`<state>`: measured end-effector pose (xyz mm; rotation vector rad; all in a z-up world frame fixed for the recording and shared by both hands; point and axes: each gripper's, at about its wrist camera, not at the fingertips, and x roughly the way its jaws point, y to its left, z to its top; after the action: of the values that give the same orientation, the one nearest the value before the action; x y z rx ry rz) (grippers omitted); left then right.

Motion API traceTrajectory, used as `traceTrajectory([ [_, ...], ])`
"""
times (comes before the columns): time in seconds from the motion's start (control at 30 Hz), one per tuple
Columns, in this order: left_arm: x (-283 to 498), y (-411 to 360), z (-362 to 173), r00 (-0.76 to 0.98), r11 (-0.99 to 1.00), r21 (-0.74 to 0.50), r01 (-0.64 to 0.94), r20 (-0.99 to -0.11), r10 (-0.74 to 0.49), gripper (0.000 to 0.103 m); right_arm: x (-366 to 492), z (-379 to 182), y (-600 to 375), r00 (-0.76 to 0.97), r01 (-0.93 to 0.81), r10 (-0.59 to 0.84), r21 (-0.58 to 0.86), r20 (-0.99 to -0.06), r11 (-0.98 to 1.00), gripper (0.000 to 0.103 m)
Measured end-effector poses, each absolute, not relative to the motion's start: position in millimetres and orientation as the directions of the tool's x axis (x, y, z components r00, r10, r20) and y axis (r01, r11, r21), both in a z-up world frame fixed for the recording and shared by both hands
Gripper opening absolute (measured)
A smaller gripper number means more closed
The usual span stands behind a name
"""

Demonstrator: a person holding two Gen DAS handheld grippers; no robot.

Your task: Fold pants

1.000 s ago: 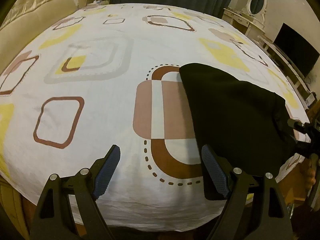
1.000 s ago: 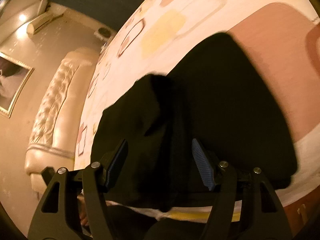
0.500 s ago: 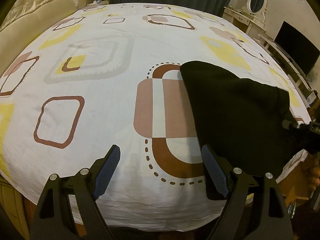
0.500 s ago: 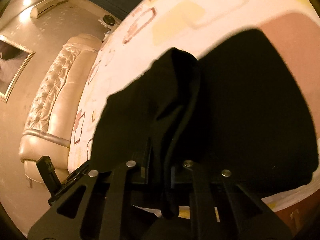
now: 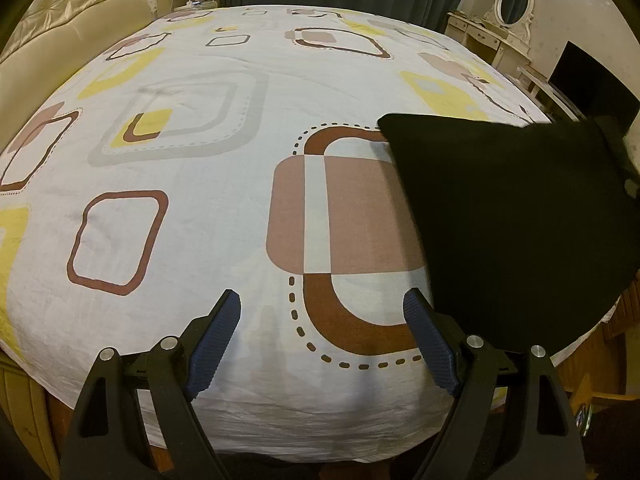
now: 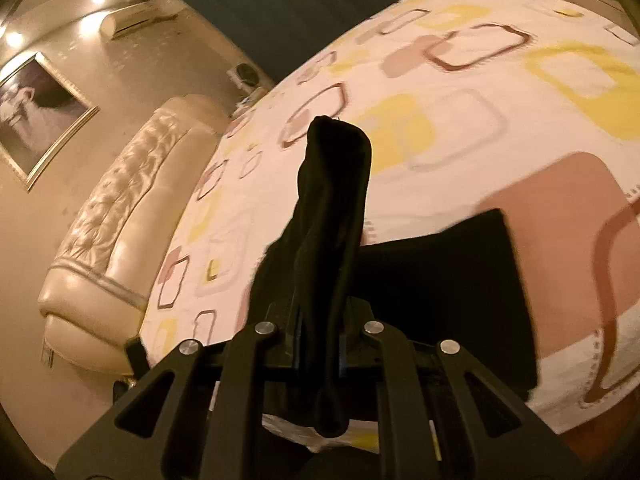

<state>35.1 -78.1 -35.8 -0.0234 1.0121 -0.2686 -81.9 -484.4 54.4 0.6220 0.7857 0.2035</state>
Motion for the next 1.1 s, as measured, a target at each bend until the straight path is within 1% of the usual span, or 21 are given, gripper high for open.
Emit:
traceTrajectory([
  [0.27,34.2,-79.7,-37.4,0.492,0.966,-0.145,0.215,-0.838,-0.235,0.082,-87.3,-8.9,-522.5,0.664,0.209,0.348,0.611,-0.662,0.763,0.011],
  [0.4,33.3,-80.8,-38.7,0.491,0.965,-0.140,0.220,-0.839,-0.234,0.082,-88.7,-32.8,-530.8,0.658,0.248,0.345,0.625,-0.669,0.740,0.011],
  [0.63,33.9,-81.8,-41.5,0.485,0.965,-0.138,0.224,-0.843,-0.234,0.082,-86.6,-50.5,-539.1,0.659,0.255,0.362,0.649,-0.659,0.717,0.011],
  [0.93,32.6,-83.2,-43.6,0.481,0.964,-0.135,0.229,-0.845,-0.233,0.082,-91.6,-64.8,-552.8,0.685,0.241,0.420,0.729,-0.595,0.640,0.011],
  [1.1,31.2,-84.5,-45.1,0.477,0.963,-0.136,0.234,-0.847,-0.235,0.082,-92.1,-65.9,-554.4,0.693,0.237,0.422,0.737,-0.585,0.632,0.011],
])
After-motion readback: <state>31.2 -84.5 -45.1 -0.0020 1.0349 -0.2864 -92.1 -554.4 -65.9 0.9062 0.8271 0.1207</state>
